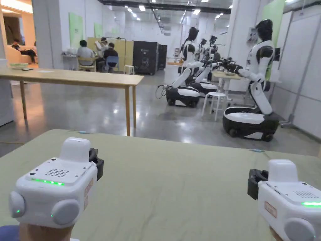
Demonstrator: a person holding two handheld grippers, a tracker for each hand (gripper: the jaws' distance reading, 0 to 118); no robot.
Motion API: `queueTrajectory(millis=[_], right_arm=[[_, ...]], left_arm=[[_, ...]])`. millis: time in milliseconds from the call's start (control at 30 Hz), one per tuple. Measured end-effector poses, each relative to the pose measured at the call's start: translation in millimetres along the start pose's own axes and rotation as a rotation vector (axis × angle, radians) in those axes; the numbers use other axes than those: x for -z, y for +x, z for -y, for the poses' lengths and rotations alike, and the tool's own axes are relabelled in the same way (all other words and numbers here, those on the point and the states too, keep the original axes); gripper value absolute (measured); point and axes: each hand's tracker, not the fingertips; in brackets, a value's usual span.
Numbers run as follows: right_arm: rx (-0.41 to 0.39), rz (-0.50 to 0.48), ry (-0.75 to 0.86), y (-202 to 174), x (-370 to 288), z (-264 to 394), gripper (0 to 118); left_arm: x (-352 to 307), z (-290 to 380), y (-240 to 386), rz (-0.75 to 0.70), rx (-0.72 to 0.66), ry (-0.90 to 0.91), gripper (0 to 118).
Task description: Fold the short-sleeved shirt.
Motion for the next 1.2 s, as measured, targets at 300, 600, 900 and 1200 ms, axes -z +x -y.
queueTrajectory(millis=[300,600,900,1200], right_arm=[[0.038,0.026,0.08,34.0,-25.7,-36.7,7],[0.08,-0.017,0.066,37.6,-30.6,-34.3,25],[0.094,-0.036,0.063,34.1,-30.0,-30.3,71],[0.056,-0.066,0.103,25.6,-41.0,-32.6,118]], left_arm=[[-15.5,-45.6,76.4,0.08,-0.03,0.02,3],[-22.7,-52.6,76.0,0.112,-0.082,0.015,9],[-23.5,-52.6,78.4,0.113,-0.071,0.015,74],[-27.0,-52.3,82.8,0.125,-0.07,0.03,118]])
